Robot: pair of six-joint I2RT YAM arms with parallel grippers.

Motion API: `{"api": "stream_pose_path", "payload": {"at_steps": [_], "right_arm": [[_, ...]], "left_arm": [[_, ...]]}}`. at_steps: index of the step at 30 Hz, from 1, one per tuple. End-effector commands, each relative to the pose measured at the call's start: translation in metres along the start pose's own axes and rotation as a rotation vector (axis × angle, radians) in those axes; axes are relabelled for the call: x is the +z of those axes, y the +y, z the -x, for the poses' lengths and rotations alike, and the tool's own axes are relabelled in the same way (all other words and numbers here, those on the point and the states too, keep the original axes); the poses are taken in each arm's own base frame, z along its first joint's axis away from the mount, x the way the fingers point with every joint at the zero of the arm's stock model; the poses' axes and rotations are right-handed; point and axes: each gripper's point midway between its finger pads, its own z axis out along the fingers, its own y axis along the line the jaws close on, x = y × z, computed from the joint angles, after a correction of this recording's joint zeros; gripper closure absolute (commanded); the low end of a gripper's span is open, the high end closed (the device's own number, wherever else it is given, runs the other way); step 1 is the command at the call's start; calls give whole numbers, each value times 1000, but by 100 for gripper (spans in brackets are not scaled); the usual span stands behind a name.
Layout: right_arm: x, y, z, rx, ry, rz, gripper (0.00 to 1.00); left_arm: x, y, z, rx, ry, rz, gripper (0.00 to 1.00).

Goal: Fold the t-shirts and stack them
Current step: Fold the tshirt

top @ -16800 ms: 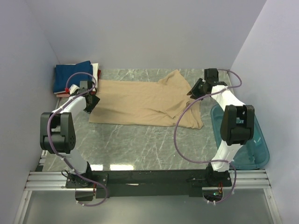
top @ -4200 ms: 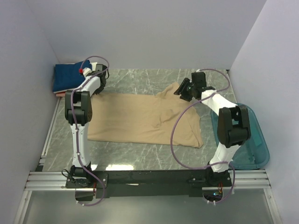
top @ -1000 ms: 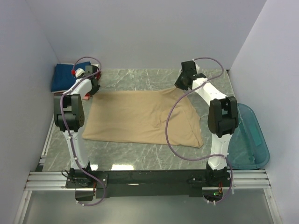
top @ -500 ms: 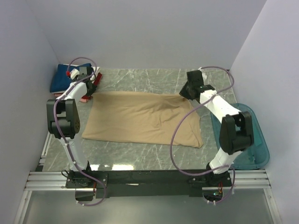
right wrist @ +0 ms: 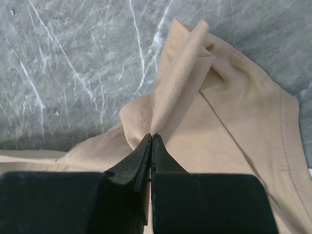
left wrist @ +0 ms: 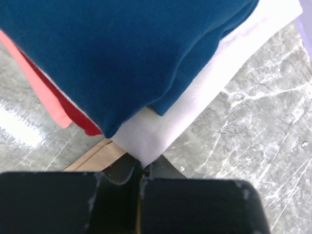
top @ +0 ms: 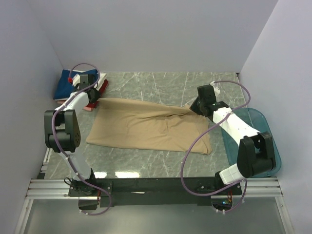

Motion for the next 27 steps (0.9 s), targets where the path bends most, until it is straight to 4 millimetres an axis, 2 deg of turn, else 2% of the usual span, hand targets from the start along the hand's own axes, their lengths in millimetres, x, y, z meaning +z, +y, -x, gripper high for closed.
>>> {"api": "stream_pose_path", "payload": {"at_steps": [1,6,10,11,18,19,20,22,27], "right_arm": [[-14,6,20,17,-88,25,100],[-11,7,20,10,-83,19,100],[-6,9,17,12,-68,28,100],[-6,10,16,12,-66,30,100],[-4,13,14,9,-57,44,100],[-4,15,14,6,-55,53,100],[-3,14,13,6,-51,51,100],[-3,15,11,3,-48,56,100],[-2,13,7,1,-41,61,100]], "left_arm": [[-9,-29,27,13,-42,-104,99],[-1,-44,21,40,7,-168,99],[7,-45,16,60,28,-180,99],[8,-49,21,63,25,-190,99],[42,-25,26,31,72,-150,99],[45,-25,26,31,83,-160,99],[48,-26,35,22,79,-169,99],[57,-26,31,23,115,-191,99],[46,-52,53,48,83,-291,99]]}}
